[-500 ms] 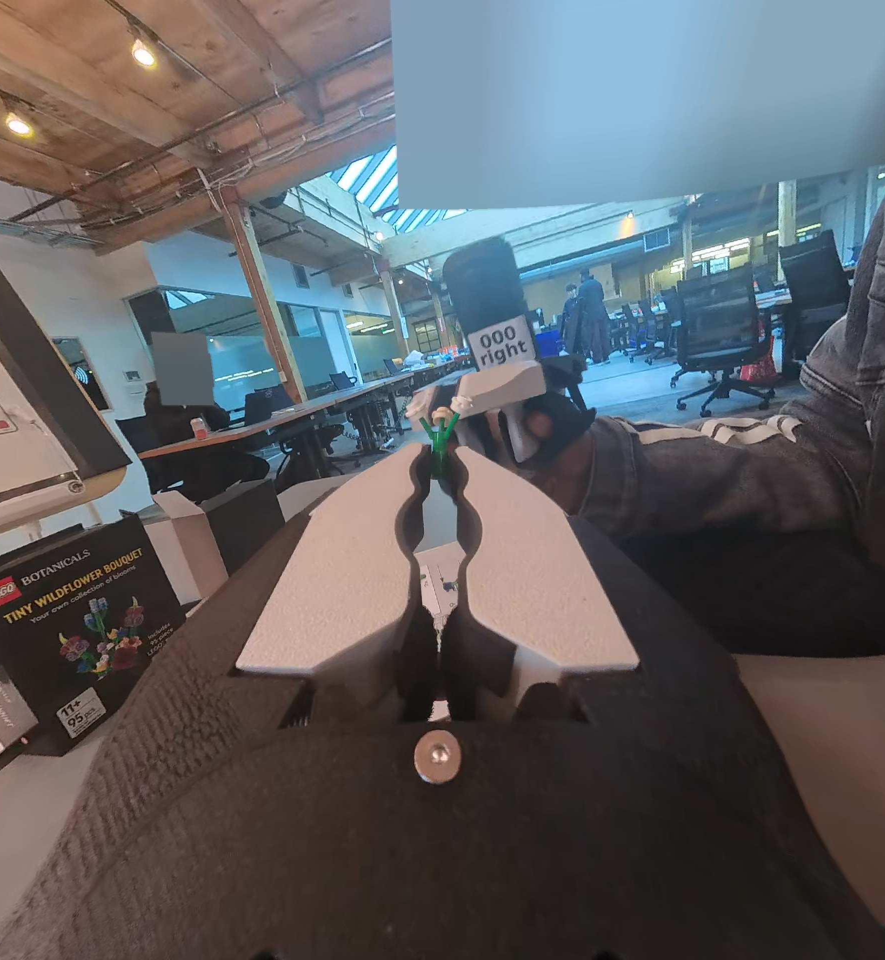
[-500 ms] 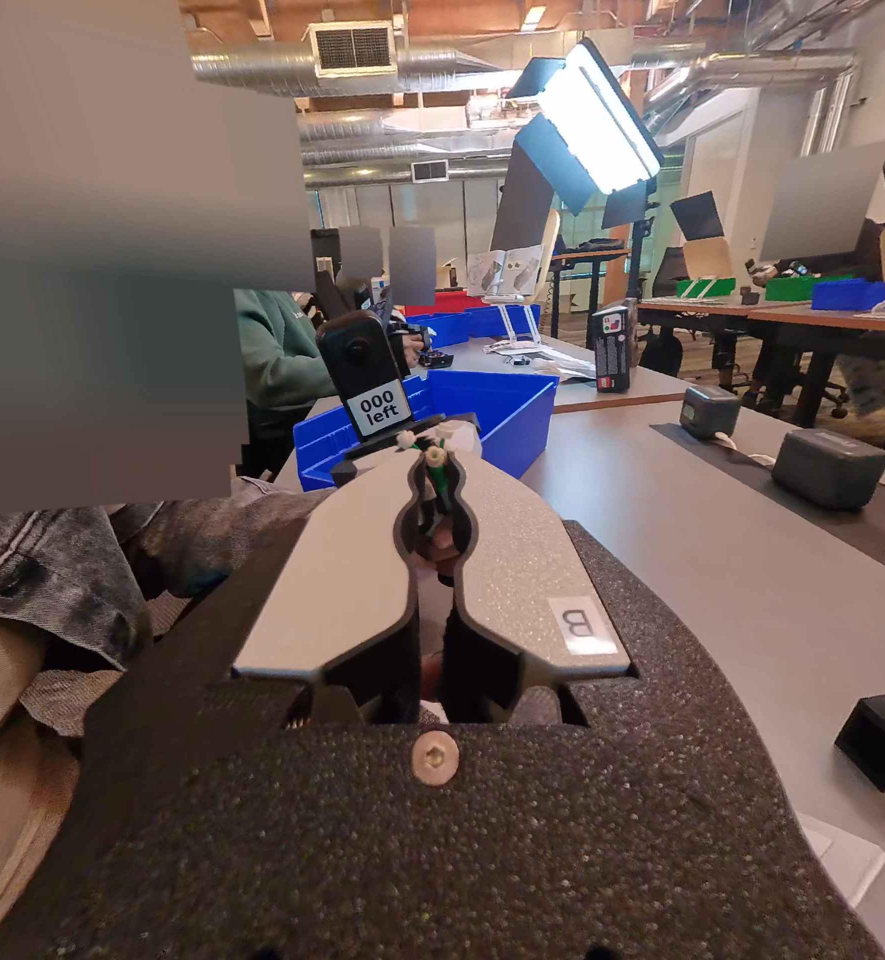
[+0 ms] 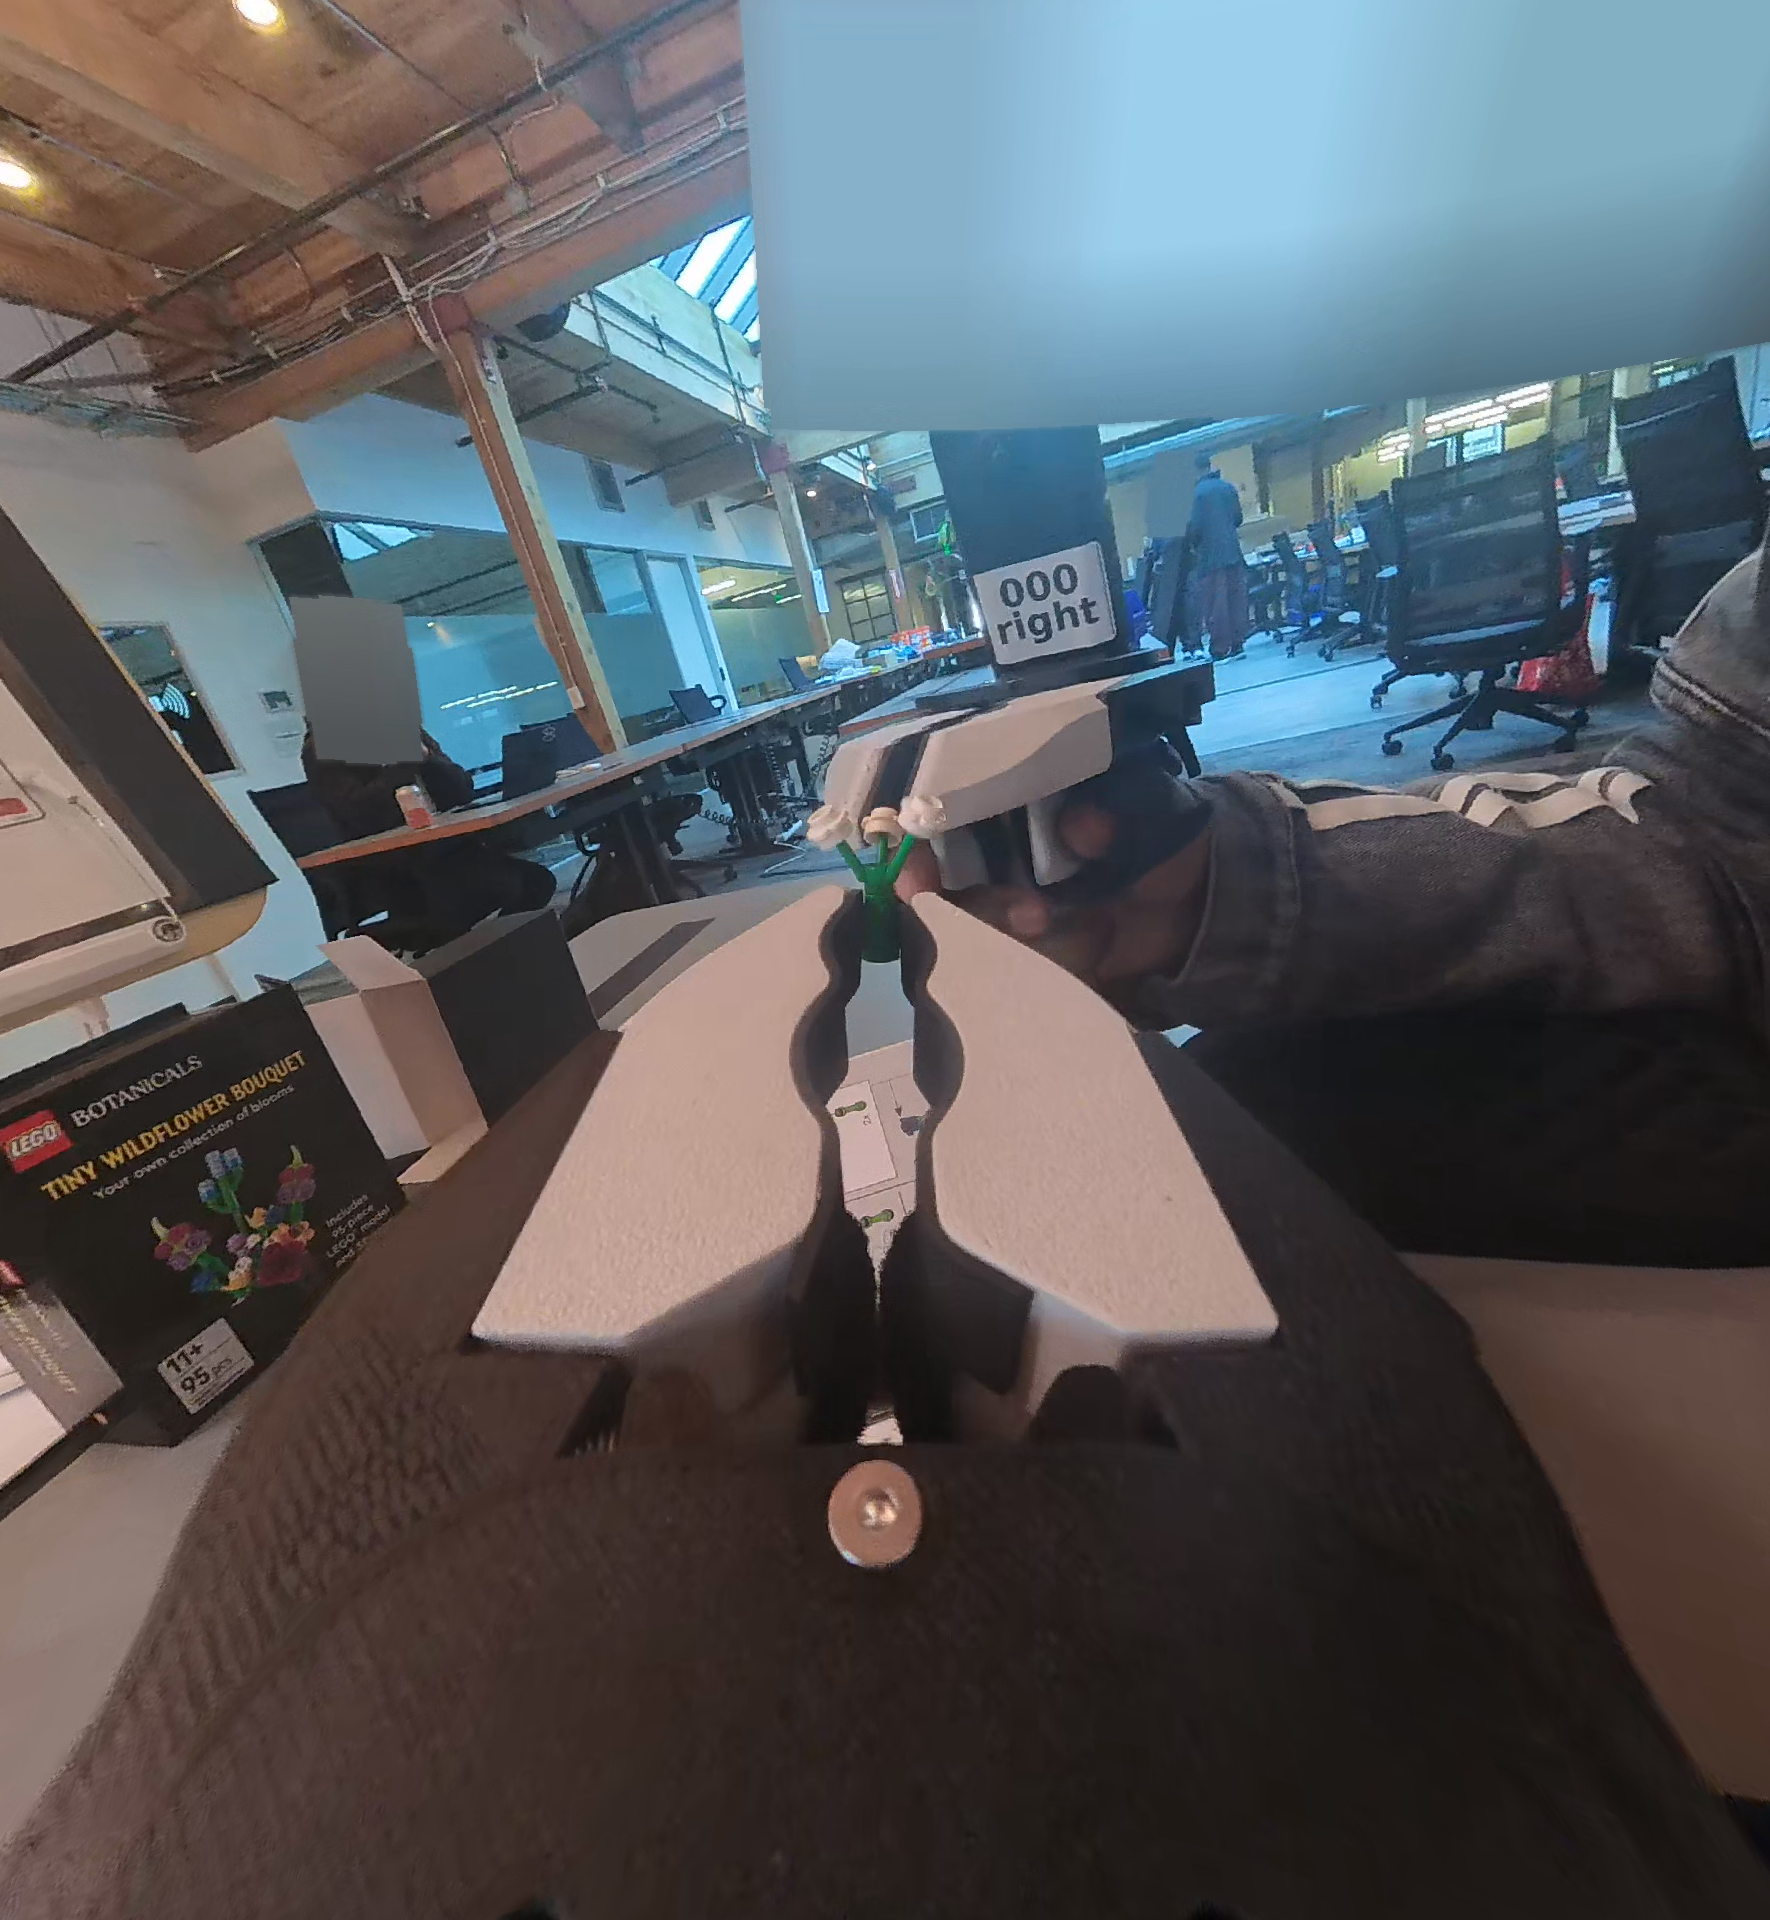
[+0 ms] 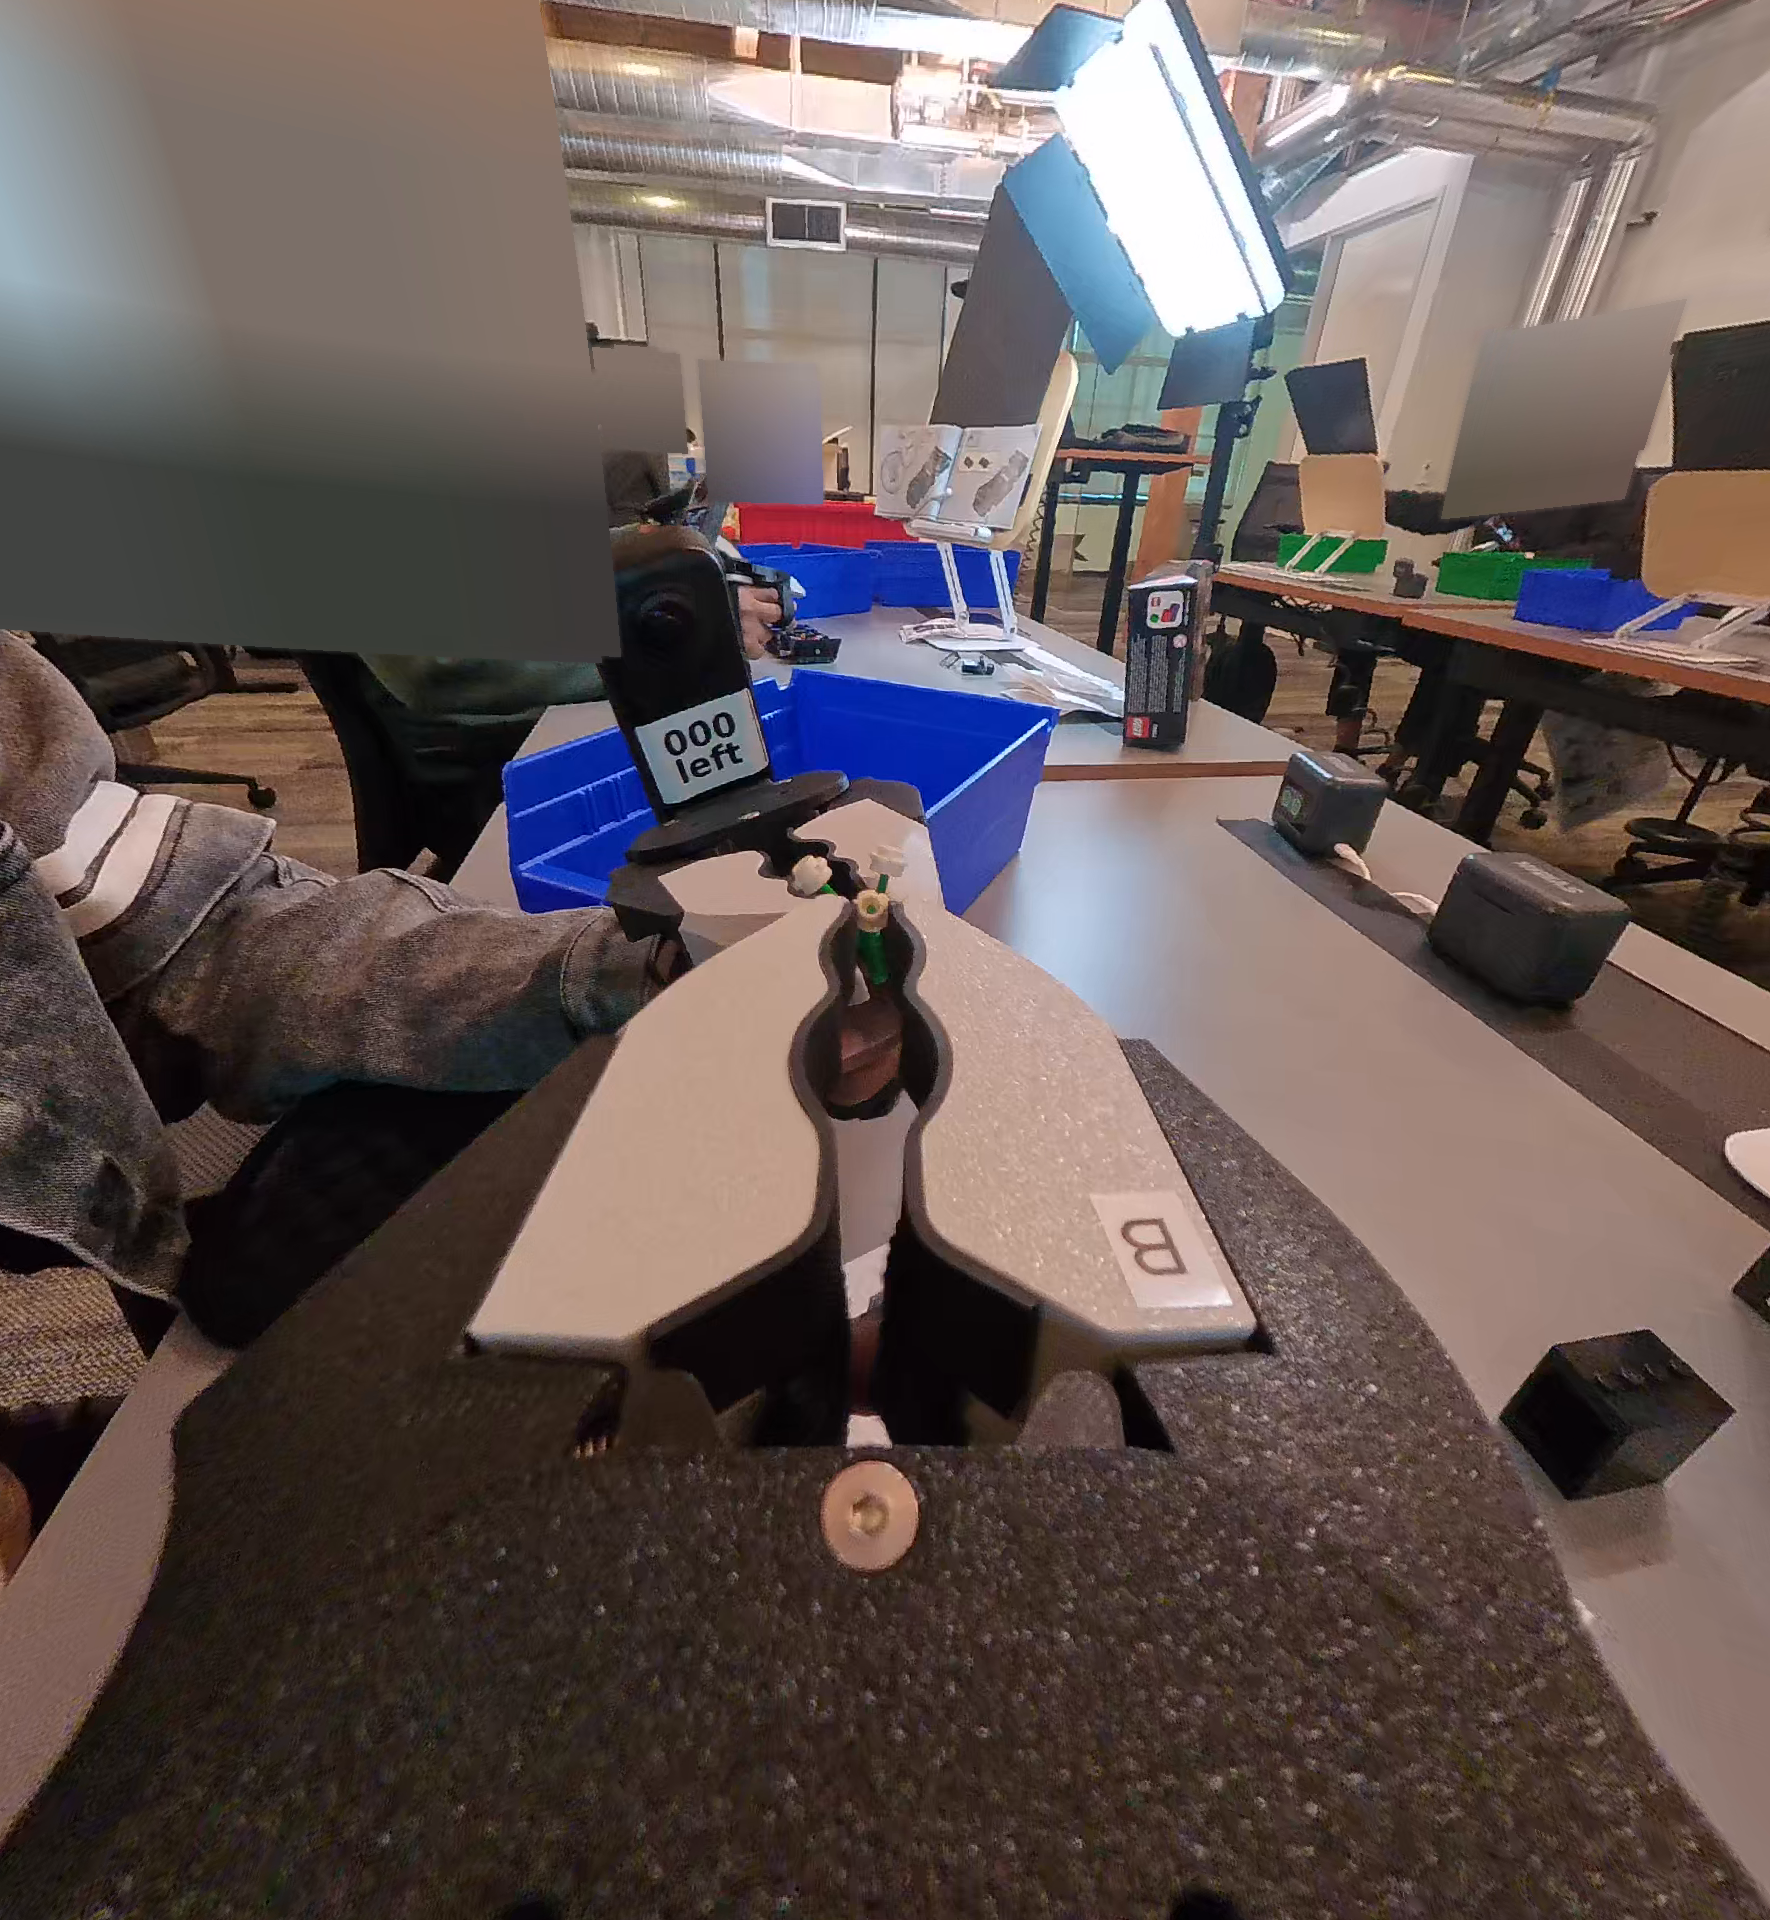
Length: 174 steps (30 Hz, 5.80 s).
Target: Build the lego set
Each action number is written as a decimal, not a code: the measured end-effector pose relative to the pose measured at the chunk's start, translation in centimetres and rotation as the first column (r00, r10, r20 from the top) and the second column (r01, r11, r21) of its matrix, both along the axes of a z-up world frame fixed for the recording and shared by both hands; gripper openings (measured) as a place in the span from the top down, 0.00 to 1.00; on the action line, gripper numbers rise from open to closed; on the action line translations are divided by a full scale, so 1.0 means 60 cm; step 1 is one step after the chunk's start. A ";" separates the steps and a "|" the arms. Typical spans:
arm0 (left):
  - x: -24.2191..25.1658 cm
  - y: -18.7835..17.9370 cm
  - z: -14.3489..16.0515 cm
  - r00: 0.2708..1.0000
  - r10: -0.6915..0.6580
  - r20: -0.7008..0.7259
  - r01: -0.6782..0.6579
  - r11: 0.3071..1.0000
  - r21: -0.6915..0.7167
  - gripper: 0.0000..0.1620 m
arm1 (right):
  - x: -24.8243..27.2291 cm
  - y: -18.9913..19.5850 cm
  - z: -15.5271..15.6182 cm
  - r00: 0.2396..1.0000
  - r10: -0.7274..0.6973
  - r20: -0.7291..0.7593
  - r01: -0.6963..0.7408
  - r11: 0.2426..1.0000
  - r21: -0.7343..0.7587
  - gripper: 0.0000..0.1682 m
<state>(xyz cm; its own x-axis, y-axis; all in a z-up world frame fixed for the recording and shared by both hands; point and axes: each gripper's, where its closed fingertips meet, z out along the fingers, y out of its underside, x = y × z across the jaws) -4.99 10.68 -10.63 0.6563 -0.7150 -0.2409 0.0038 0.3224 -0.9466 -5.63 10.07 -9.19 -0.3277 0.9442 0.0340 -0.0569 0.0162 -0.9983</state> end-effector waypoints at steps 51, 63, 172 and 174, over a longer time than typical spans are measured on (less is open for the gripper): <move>-0.003 0.018 -0.019 1.000 0.022 -0.010 -0.023 0.995 -0.099 0.95 | -0.001 0.014 -0.005 0.999 -0.037 -0.014 0.038 0.999 0.017 0.94; -0.002 0.029 -0.037 0.998 0.040 -0.050 -0.048 0.987 -0.156 0.95 | -0.006 0.020 -0.014 0.998 -0.063 0.000 0.063 0.998 0.023 0.94; -0.045 0.074 -0.080 0.978 0.208 -0.031 -0.204 0.910 -0.360 0.81 | 0.175 0.404 -0.197 0.587 -0.732 0.347 0.732 0.662 0.159 0.96; -0.044 0.074 -0.081 0.978 0.205 -0.031 -0.202 0.910 -0.363 0.81 | 0.179 0.411 -0.204 0.547 -0.754 0.363 0.748 0.635 0.194 0.96</move>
<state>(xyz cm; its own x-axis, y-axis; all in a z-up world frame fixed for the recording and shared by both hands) -7.65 15.12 -15.51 0.7975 -0.6032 0.0148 -0.0179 -0.0481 -0.9987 5.10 34.73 -21.45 0.5141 0.8525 0.0949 0.3574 -0.1123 -0.9272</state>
